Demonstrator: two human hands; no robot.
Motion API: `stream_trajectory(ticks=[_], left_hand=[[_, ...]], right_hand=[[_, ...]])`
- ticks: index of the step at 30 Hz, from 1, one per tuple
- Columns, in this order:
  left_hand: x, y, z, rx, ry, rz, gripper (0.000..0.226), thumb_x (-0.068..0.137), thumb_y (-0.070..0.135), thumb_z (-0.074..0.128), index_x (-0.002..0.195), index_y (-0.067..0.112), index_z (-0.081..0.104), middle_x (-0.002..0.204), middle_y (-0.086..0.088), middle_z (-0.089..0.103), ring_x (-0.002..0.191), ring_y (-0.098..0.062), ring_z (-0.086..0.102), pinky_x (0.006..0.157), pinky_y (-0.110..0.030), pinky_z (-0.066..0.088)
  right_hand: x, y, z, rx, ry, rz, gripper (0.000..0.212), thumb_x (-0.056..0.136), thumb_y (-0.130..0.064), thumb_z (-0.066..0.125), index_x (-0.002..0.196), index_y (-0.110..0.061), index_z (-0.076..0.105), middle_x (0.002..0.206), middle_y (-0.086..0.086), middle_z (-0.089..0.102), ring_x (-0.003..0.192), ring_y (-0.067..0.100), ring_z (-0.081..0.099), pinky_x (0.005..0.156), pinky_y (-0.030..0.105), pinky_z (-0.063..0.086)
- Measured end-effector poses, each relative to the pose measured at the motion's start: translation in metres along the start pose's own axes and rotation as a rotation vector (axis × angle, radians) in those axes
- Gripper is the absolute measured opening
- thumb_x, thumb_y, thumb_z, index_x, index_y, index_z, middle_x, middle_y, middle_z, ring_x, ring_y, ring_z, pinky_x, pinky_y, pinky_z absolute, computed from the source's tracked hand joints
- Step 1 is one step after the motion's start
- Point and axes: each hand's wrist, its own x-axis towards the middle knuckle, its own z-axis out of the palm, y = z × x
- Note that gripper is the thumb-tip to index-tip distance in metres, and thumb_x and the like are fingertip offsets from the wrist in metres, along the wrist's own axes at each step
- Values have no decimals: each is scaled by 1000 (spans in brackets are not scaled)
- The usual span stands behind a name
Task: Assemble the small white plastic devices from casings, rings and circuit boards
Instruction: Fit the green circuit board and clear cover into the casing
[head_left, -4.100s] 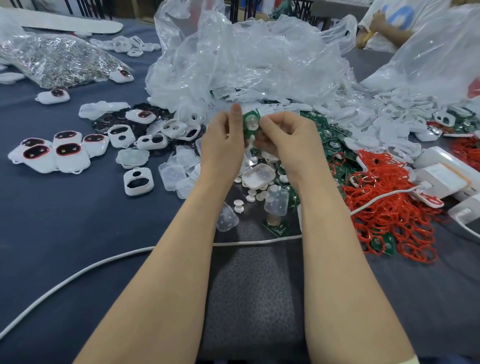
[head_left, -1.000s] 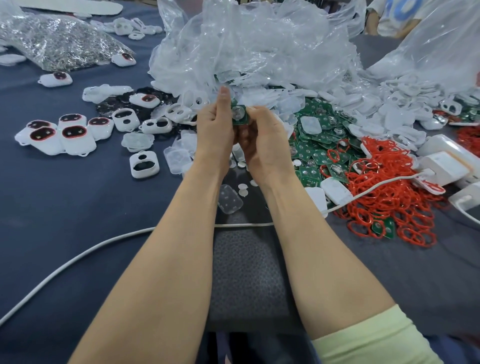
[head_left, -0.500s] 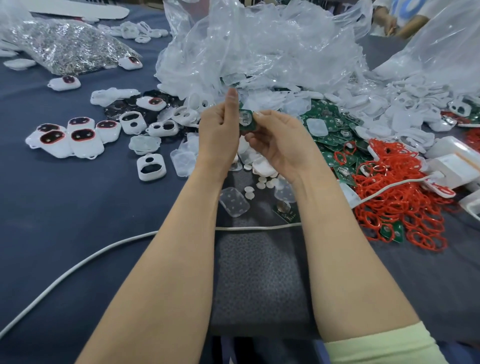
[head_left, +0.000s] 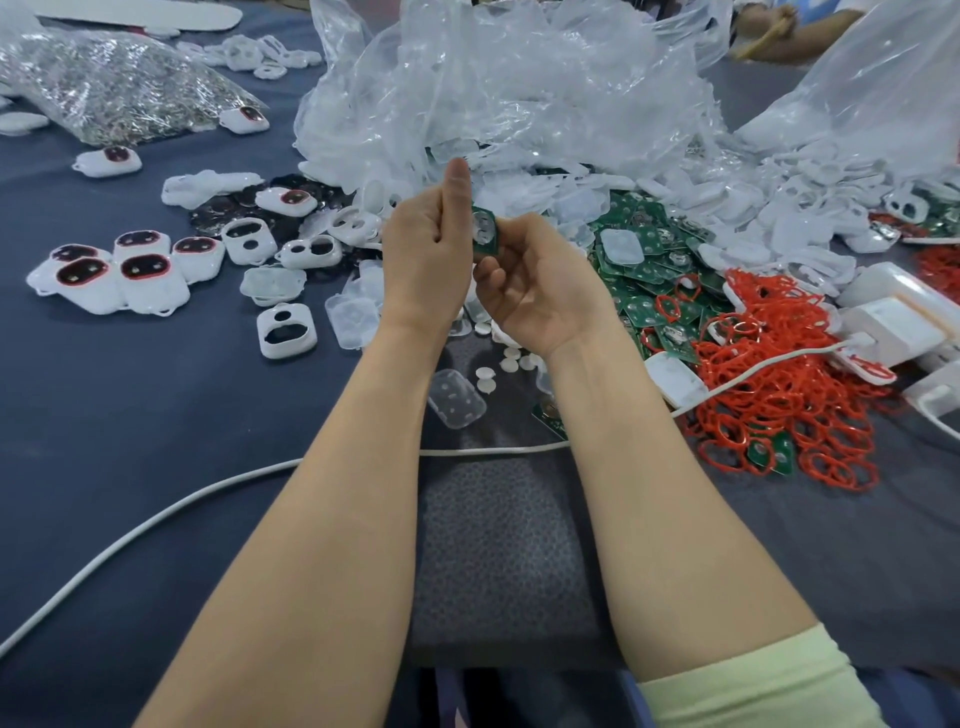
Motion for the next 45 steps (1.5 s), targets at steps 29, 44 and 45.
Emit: stream_trajectory(ticks=[29,44,45], left_hand=[[-2,-7,4,-100,-10,-125,54,103,37,37,55,16,27,50,0,23,48,-15,21,49,-31,17],[-1,-6,7,-21,29,-98,53,104,35,36,55,18,23,50,0,21,48,-14,18,48,-28,15],[-1,-6,7,-29,29,-102,53,104,35,36,55,17,24,51,-1,21,48,-14,19,48,-28,16]], right_hand=[[2,-4,-11,-374,41,-207,19,98,-8,50,82,-5,61,61,1,57,45,2,52,46,13,46],[-5,-21,-26,-761,-46,-308,18,95,-24,58,82,-13,66,70,-2,70,53,7,56,54,19,49],[-5,-21,-26,-739,-100,-312,16,95,-20,58,83,-12,65,67,-3,69,54,6,56,54,18,48]])
